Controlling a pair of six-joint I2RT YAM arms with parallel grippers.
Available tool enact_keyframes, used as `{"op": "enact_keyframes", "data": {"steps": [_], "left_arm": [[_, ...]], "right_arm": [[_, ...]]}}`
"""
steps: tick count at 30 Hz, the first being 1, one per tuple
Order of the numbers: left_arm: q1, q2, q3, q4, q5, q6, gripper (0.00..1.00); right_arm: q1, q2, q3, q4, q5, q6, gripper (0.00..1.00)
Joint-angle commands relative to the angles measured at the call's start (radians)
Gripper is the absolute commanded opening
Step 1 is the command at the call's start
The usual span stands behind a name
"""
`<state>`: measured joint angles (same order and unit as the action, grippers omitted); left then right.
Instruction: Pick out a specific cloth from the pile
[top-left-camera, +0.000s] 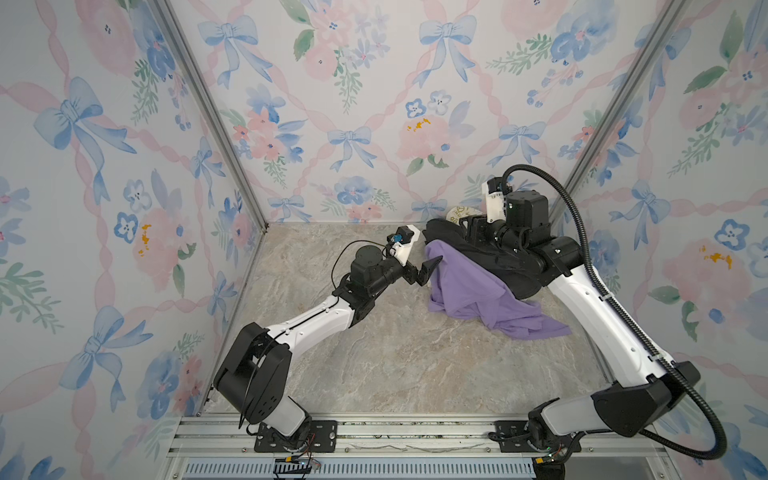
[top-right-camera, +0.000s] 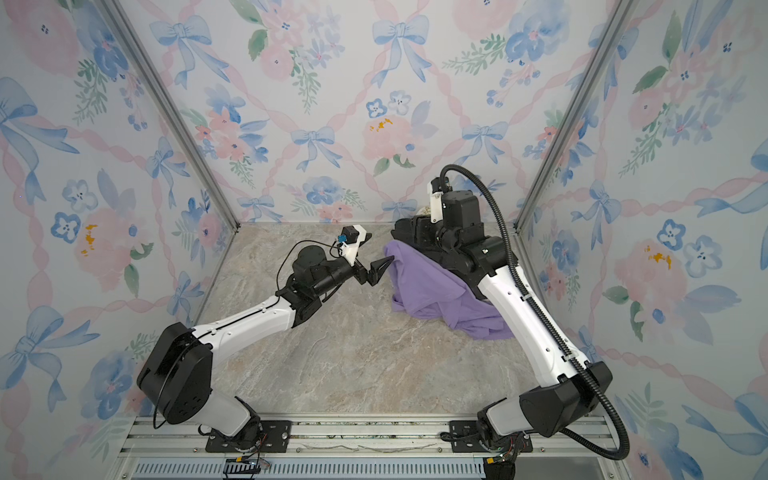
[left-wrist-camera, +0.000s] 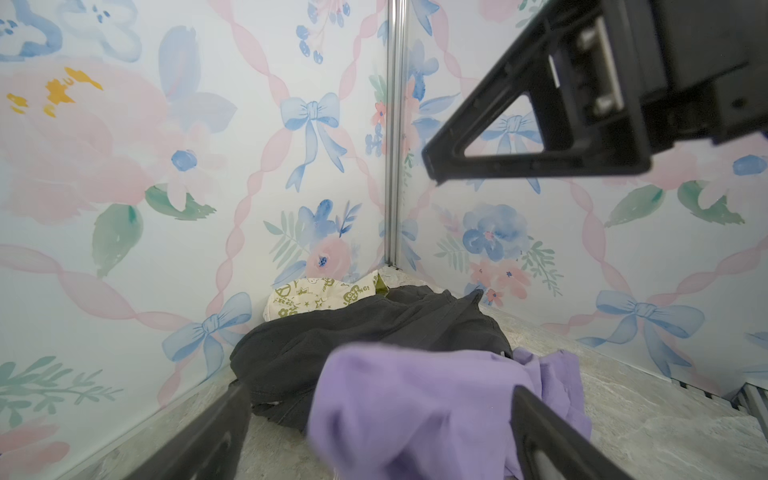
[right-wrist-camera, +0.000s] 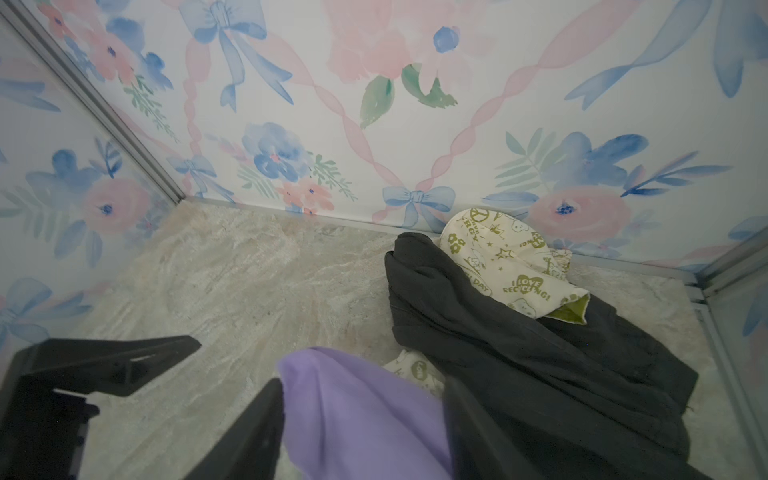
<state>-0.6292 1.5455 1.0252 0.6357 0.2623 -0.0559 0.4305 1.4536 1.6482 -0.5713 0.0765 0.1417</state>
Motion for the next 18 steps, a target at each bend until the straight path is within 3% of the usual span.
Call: {"op": "enact_keyframes", "data": {"steps": [1, 10, 12, 13, 18], "left_arm": [[-0.007, 0.022, 0.028, 0.030, -0.023, -0.016, 0.98], [-0.053, 0.084, 0.079, -0.032, 0.012, 0.028, 0.94], [-0.079, 0.111, 0.120, -0.114, 0.002, 0.084, 0.94], [-0.092, 0.124, 0.143, -0.162, -0.012, 0.112, 0.94], [-0.159, 0.252, 0.329, -0.463, -0.095, 0.255, 0.93]], "right_arm": [[-0.019, -0.035, 0.039, -0.062, 0.034, -0.083, 0.76], [-0.147, -0.091, -0.040, -0.107, 0.055, -0.019, 0.83], [-0.181, -0.106, -0.062, -0.116, 0.054, 0.007, 0.85], [-0.195, -0.113, -0.069, -0.122, 0.052, 0.020, 0.91], [-0.280, -0.141, -0.110, -0.163, 0.019, 0.055, 0.95]]}}
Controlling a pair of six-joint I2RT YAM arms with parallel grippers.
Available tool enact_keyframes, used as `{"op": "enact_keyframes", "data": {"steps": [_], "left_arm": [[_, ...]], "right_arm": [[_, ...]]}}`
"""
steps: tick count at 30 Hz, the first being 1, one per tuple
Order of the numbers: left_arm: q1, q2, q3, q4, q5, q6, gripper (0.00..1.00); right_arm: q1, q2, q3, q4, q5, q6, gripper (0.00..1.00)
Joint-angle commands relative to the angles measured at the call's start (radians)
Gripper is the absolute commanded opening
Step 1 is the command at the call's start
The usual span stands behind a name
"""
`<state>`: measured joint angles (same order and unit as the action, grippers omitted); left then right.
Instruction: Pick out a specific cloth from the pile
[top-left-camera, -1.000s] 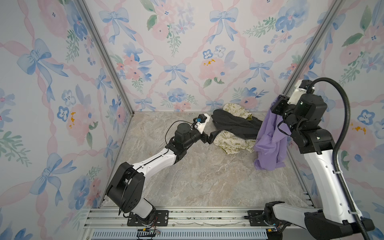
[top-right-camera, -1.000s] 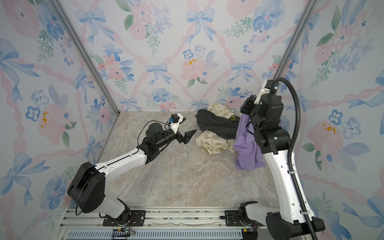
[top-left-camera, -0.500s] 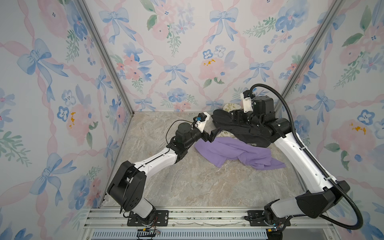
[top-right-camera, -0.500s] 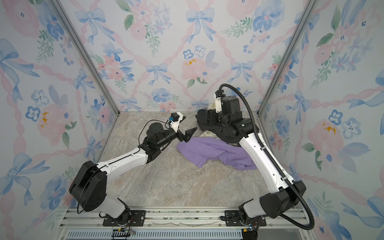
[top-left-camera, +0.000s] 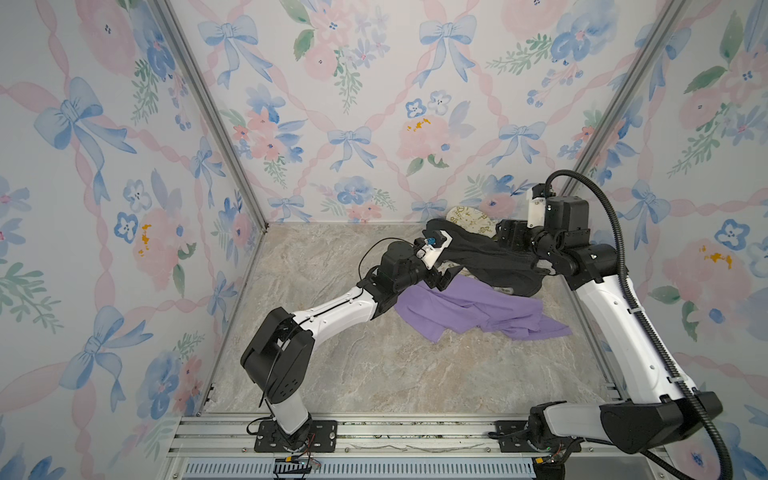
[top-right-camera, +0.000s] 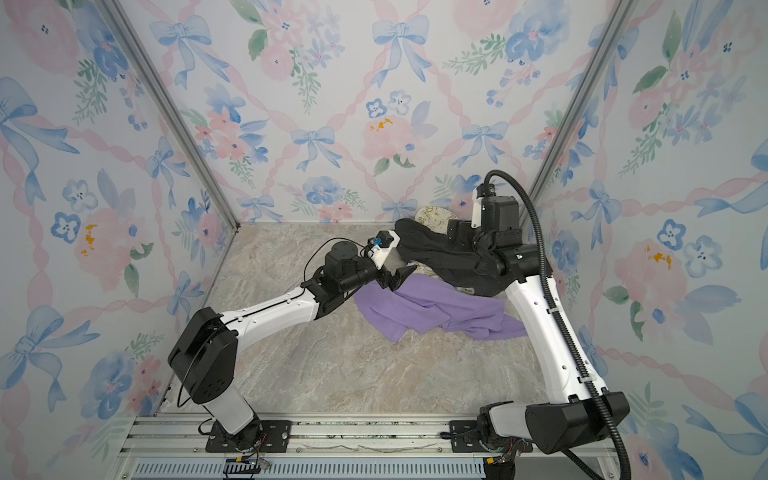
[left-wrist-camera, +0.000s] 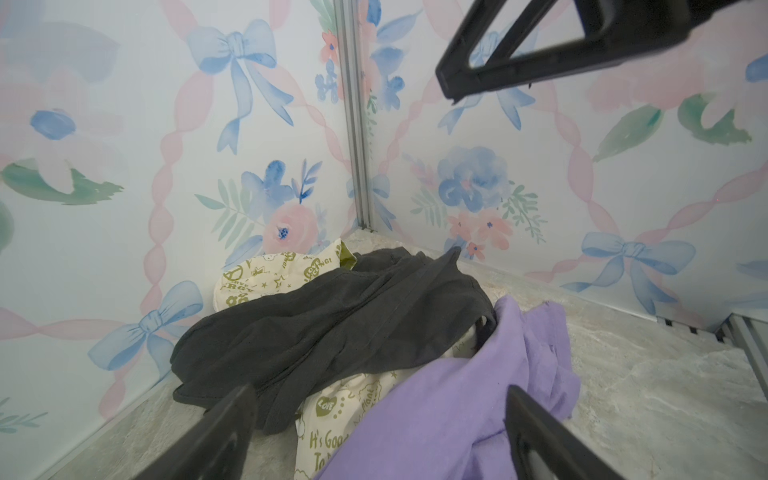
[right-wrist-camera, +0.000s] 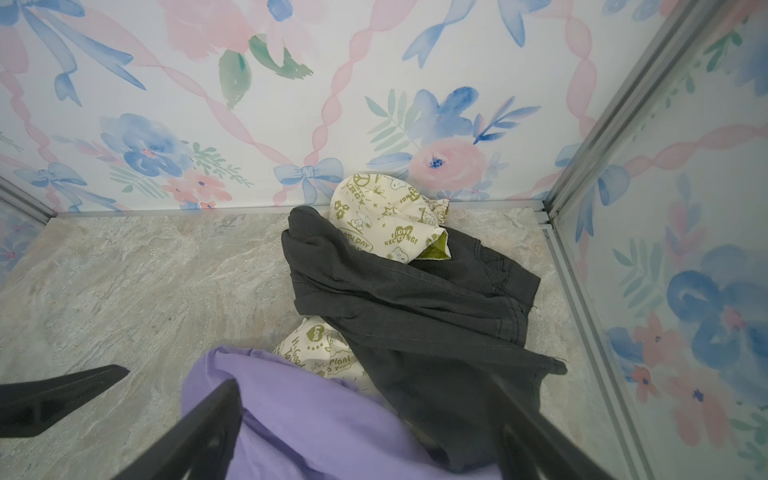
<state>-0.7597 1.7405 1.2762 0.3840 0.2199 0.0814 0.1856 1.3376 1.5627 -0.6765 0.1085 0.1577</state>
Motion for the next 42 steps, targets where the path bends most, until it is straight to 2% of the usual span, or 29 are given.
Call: {"op": "enact_keyframes", "data": {"steps": [1, 7, 16, 19, 27, 30, 33, 37, 42], "left_arm": [[-0.042, 0.079, 0.101, -0.238, -0.072, 0.137, 0.93], [-0.097, 0.186, 0.176, -0.274, -0.122, 0.190, 0.93], [-0.157, 0.347, 0.317, -0.394, -0.200, 0.316, 0.85], [-0.167, 0.380, 0.338, -0.405, -0.224, 0.328, 0.79], [-0.171, 0.446, 0.357, -0.404, -0.248, 0.323, 0.72], [-0.170, 0.488, 0.390, -0.402, -0.264, 0.304, 0.65], [-0.167, 0.519, 0.439, -0.401, -0.268, 0.265, 0.51], [-0.164, 0.523, 0.476, -0.402, -0.260, 0.255, 0.20], [-0.163, 0.490, 0.486, -0.401, -0.274, 0.262, 0.16]], "right_arm": [[-0.049, -0.030, -0.030, -0.070, -0.016, 0.043, 0.96], [-0.133, -0.049, -0.056, -0.129, -0.080, 0.058, 0.97], [-0.163, -0.059, -0.063, -0.173, -0.103, 0.049, 0.97], [-0.166, -0.060, -0.058, -0.176, -0.098, 0.047, 0.97], [-0.178, -0.051, -0.050, -0.174, -0.106, 0.051, 0.97], [-0.181, -0.043, -0.049, -0.165, -0.120, 0.065, 0.97], [-0.182, -0.034, -0.045, -0.159, -0.133, 0.078, 0.97], [-0.183, -0.028, -0.037, -0.159, -0.131, 0.077, 0.97], [-0.185, -0.028, -0.035, -0.162, -0.121, 0.068, 0.97]]}}
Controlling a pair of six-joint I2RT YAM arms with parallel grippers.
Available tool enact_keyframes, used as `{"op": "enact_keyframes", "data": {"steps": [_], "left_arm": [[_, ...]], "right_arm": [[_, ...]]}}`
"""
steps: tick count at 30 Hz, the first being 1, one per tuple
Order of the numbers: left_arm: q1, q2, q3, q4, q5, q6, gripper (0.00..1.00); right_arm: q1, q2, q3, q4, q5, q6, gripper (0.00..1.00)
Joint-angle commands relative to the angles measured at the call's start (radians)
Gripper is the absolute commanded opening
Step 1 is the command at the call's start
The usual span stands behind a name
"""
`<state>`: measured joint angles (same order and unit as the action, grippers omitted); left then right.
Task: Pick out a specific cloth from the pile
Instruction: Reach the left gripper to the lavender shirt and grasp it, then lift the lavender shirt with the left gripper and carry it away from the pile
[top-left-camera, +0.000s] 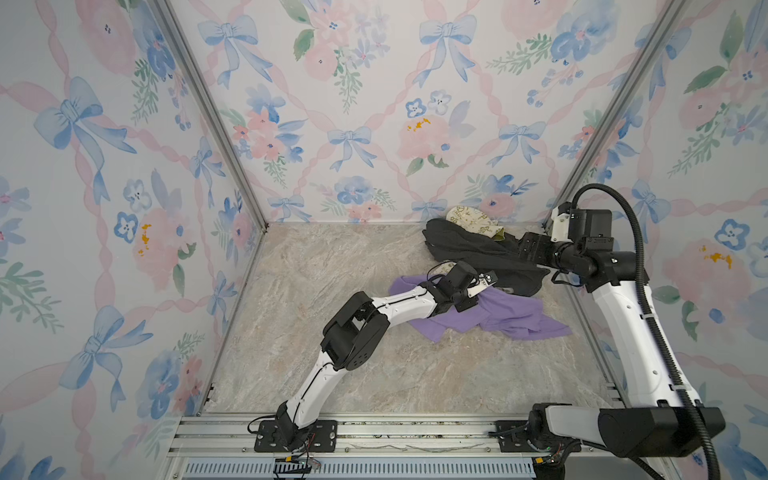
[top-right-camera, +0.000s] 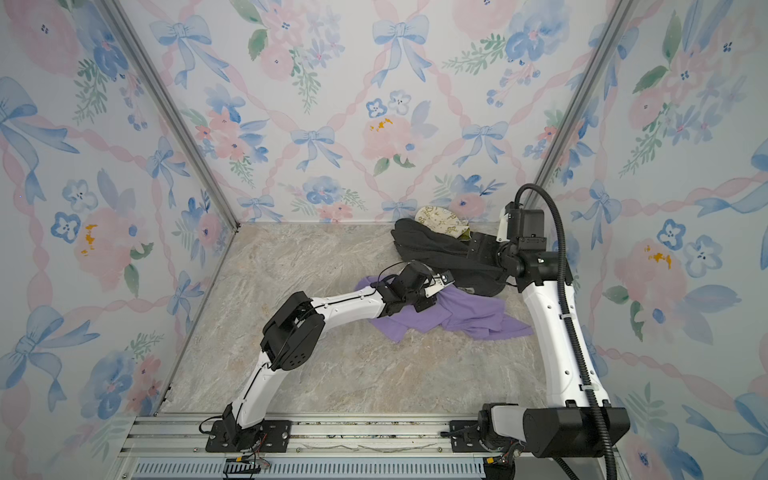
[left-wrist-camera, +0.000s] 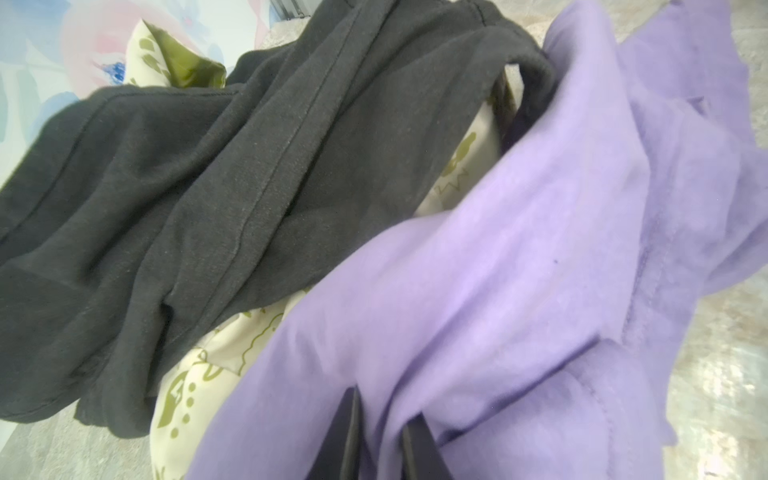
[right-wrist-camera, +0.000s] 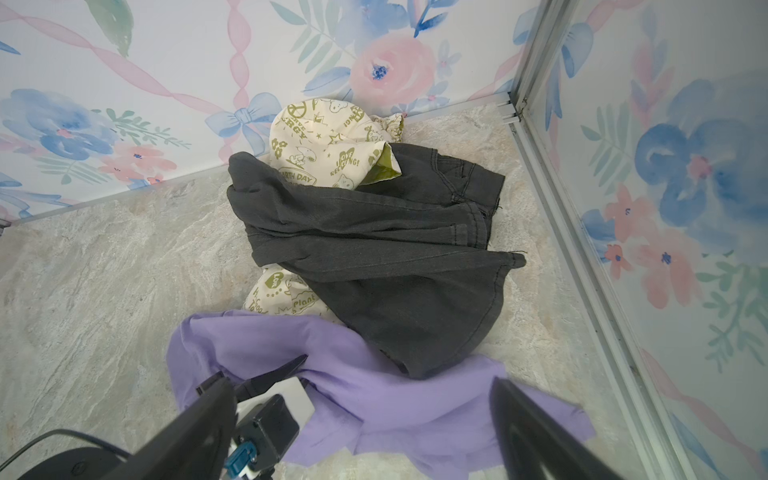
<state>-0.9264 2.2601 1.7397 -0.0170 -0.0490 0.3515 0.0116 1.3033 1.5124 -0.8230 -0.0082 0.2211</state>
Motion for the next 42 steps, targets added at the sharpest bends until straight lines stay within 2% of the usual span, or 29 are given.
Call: {"op": "enact_keyframes", "data": {"steps": [1, 6, 16, 23, 27, 31, 33, 37, 42], "left_arm": [[0.005, -0.039, 0.023, 0.000, -0.007, -0.008, 0.13], [0.007, -0.084, 0.041, 0.000, -0.007, -0.007, 0.00], [0.012, -0.163, 0.122, 0.016, 0.037, 0.020, 0.00], [0.027, -0.253, 0.106, 0.116, 0.047, 0.040, 0.00], [0.045, -0.320, 0.043, 0.235, 0.055, 0.011, 0.00], [0.078, -0.395, -0.054, 0.391, 0.067, -0.091, 0.00], [0.100, -0.421, -0.067, 0.407, 0.080, -0.136, 0.00], [0.121, -0.468, -0.092, 0.406, 0.081, -0.150, 0.00], [0.143, -0.516, -0.118, 0.406, 0.071, -0.159, 0.00]], "right_arm": [[-0.012, 0.005, 0.016, -0.017, 0.004, 0.003, 0.97], [-0.013, -0.014, 0.001, -0.010, 0.052, -0.006, 0.97], [-0.012, -0.022, -0.006, 0.014, 0.094, 0.008, 0.97], [-0.013, -0.031, -0.024, 0.039, 0.090, 0.051, 0.97], [-0.013, -0.037, -0.035, 0.053, 0.051, 0.066, 0.97], [-0.012, -0.047, -0.047, 0.089, -0.028, 0.063, 0.97], [-0.007, -0.055, -0.057, 0.122, -0.088, 0.056, 0.97], [0.023, -0.059, -0.062, 0.171, -0.183, 0.035, 0.97], [0.123, -0.053, -0.054, 0.207, -0.219, -0.024, 0.97]]}}
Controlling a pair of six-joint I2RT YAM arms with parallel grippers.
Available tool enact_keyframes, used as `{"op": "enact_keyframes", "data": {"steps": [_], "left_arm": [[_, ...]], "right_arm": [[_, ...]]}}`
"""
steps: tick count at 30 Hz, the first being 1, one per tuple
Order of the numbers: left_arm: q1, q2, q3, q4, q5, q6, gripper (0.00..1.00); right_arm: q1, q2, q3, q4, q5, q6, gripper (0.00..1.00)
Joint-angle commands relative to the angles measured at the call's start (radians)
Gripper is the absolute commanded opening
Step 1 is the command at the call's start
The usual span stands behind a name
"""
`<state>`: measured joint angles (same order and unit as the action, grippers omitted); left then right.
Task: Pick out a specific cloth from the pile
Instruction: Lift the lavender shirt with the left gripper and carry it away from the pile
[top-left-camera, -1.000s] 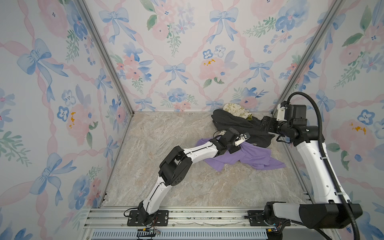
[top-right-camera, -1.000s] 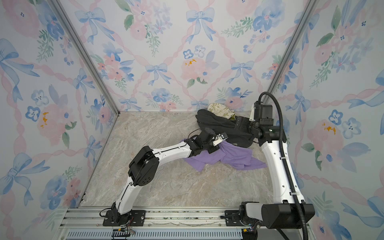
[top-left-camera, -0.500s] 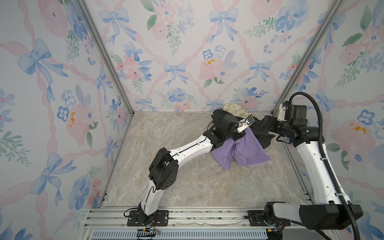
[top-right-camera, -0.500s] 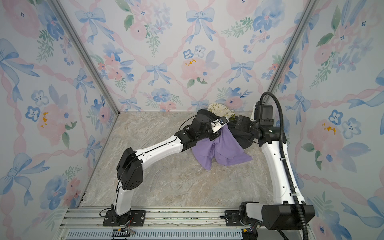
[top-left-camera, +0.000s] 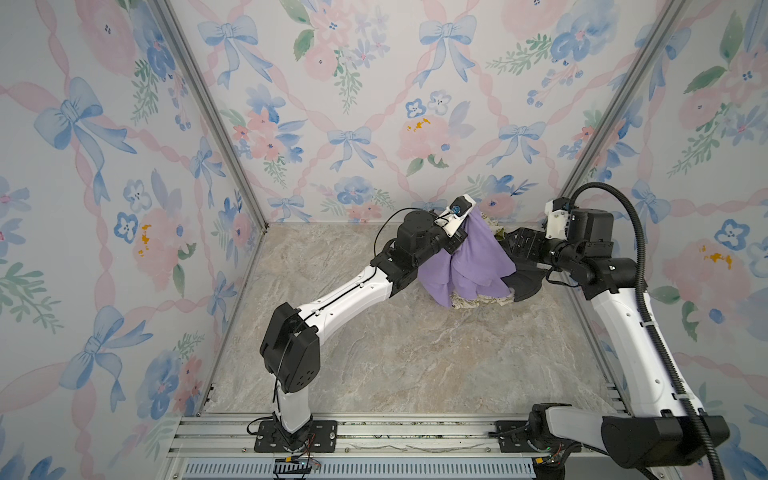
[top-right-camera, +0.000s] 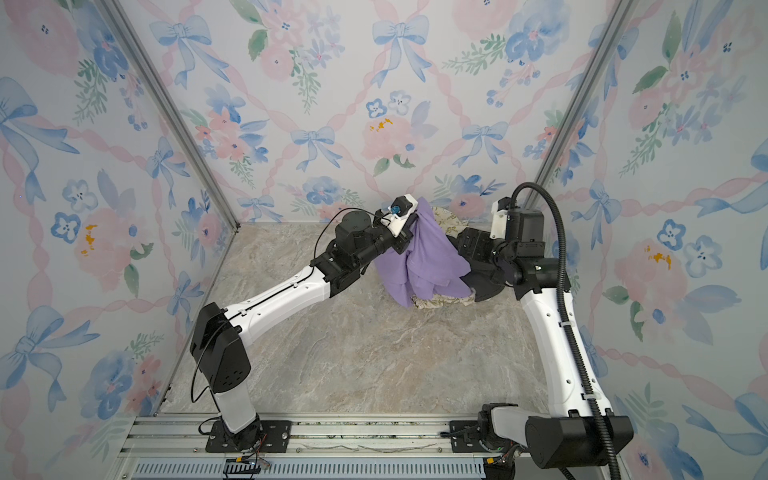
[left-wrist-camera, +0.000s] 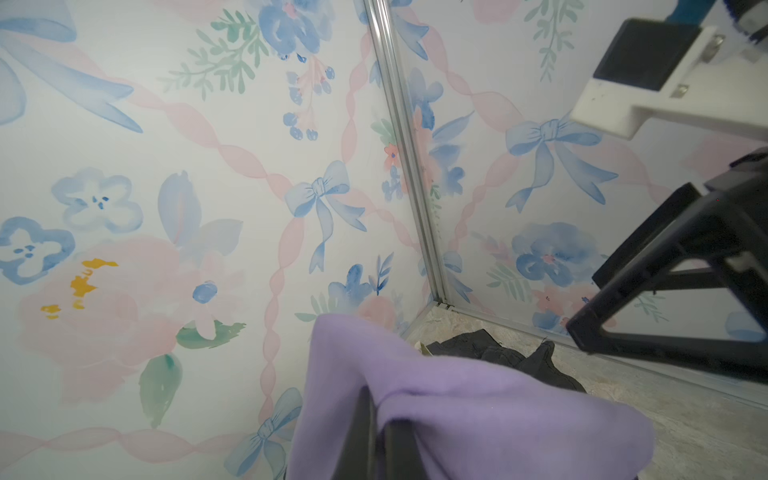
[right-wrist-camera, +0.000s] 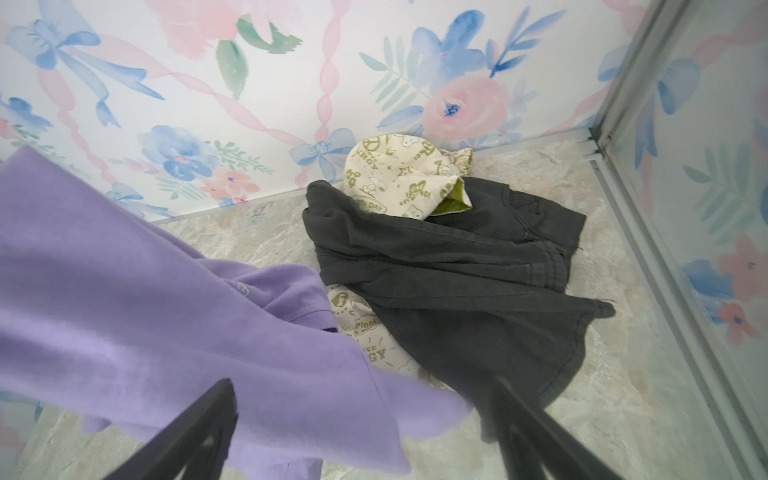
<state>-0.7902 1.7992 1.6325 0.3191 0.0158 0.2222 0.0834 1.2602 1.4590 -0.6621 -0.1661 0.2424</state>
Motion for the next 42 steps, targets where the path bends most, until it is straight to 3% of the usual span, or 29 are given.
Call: {"op": "enact_keyframes", "data": {"steps": [1, 20, 33, 42], "left_arm": [[0.008, -0.062, -0.015, 0.070, -0.002, -0.024, 0.00], [0.127, -0.239, -0.136, 0.071, -0.088, -0.044, 0.00], [0.352, -0.368, -0.263, 0.063, -0.105, -0.181, 0.00], [0.548, -0.202, -0.168, 0.060, -0.036, -0.307, 0.00]], "right_arm": [[0.071, -0.007, 0.001, 0.052, -0.062, -0.055, 0.97], [0.324, 0.078, 0.067, 0.095, -0.048, -0.074, 0.97], [0.387, 0.144, 0.103, 0.122, -0.046, -0.067, 0.97], [0.407, 0.190, 0.134, 0.132, -0.050, -0.071, 0.97]]}}
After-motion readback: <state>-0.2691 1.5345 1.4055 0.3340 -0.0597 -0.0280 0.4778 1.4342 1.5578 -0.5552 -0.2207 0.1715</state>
